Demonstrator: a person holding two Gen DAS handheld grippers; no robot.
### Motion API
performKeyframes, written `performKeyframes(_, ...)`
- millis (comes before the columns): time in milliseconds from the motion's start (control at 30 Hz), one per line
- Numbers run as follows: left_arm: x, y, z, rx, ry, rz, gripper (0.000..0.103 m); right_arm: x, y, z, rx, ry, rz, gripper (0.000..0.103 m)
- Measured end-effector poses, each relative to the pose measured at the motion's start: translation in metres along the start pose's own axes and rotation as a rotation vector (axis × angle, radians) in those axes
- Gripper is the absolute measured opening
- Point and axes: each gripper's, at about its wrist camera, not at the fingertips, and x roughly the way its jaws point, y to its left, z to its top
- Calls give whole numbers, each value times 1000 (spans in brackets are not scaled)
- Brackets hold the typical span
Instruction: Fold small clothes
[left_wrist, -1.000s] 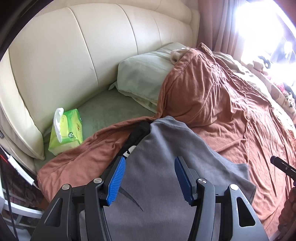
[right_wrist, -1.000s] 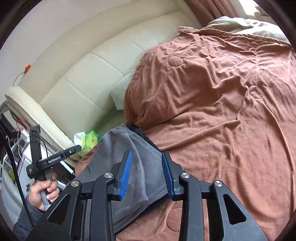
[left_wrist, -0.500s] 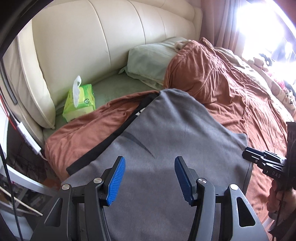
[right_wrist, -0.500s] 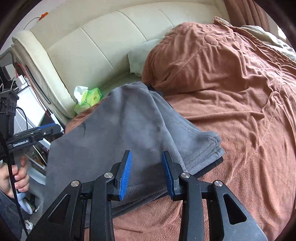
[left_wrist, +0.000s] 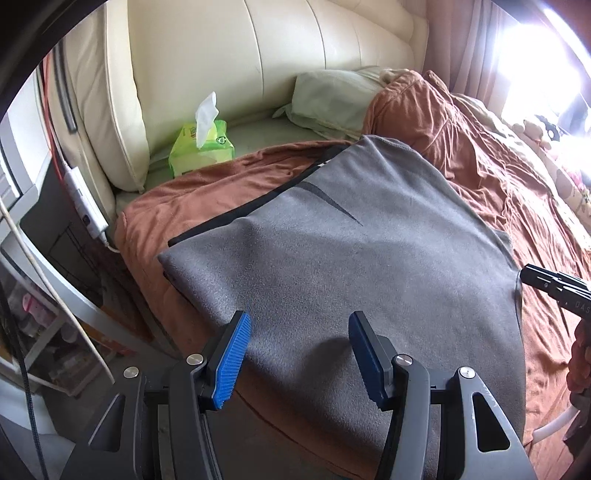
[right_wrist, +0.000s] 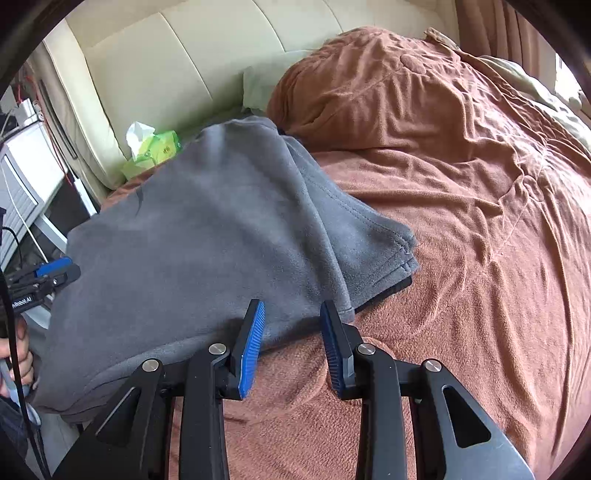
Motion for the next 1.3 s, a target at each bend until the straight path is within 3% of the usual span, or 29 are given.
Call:
performKeyframes(133,-11,-10,-5,12,-25,-34,58,-24,24,-3,-49,-55,79,30)
performKeyframes(333,-19,-22,-18,-4,-32,-74,58,-23,55,-12,-78,-40,144,30)
performKeyframes(467,-24,-27,-29,-10,-38,-88,57,-10,72,-24,-128,1,142,30)
performKeyframes(600,-29,-34,-42,-4,-43,-108,57,-11,95,-37,-205,-10,113,30)
performKeyframes(767,-30,-37,-55,-11,-39,-146,57,-22,101,-43,-195,-27,193,30)
performKeyframes(900,-22,-38,-66,-22,5,-164,56,-16,107,-57,-234,11,155,30)
performKeyframes(1067,-18,-36,-81,-61,35,-193,56,-7,97,-68,-163,70,184,33)
performKeyframes(1300,-31,-46,-91,-48,31,-204,56,-13,95,-76,-174,109,153,33)
